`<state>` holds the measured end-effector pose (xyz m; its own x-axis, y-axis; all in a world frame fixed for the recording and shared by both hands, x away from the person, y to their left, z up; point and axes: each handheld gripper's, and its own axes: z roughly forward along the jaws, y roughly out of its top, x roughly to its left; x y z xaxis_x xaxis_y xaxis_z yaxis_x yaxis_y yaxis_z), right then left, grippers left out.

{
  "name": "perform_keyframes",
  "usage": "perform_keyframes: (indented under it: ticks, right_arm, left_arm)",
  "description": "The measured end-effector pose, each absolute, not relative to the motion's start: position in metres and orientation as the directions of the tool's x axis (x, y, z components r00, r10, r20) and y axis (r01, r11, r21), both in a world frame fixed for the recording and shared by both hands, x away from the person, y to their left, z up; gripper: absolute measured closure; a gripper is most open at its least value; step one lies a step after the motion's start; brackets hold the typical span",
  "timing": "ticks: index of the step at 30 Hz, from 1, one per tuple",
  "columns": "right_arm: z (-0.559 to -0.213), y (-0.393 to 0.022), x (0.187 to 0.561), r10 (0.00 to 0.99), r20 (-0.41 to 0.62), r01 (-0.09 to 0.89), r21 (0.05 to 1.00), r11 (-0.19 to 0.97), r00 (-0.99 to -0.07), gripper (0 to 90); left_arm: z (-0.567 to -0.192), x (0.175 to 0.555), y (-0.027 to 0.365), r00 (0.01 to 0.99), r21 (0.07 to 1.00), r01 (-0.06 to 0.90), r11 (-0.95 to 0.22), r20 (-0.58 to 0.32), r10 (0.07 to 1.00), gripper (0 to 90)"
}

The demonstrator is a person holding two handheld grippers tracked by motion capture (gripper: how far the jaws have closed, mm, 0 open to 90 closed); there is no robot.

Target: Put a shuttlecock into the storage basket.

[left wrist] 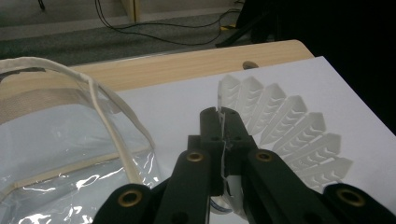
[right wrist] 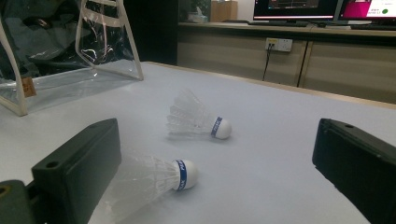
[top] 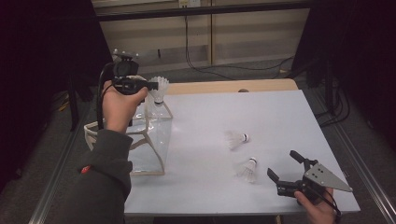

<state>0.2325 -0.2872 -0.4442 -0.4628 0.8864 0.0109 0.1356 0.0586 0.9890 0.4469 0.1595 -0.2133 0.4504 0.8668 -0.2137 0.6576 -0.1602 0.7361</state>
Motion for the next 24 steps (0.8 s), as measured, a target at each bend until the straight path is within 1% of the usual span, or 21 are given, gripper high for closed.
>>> perform_keyframes:
  ticks: [9, 24]
  right_arm:
    - [-0.444, -0.287, 0.232, 0.887, 0.017, 0.135, 0.989, 0.051, -0.462, 1.2]
    - [-0.444, -0.287, 0.232, 0.887, 0.017, 0.135, 0.990, 0.051, -0.462, 1.2]
  left_arm:
    - [-0.210, 0.448, 0.167, 0.432, 0.733, 0.662, -0.158, -0.201, 0.879, 90.0]
    - [-0.204, 0.448, 0.172, 0.428, 0.729, 0.665, -0.162, -0.194, 0.882, 90.0]
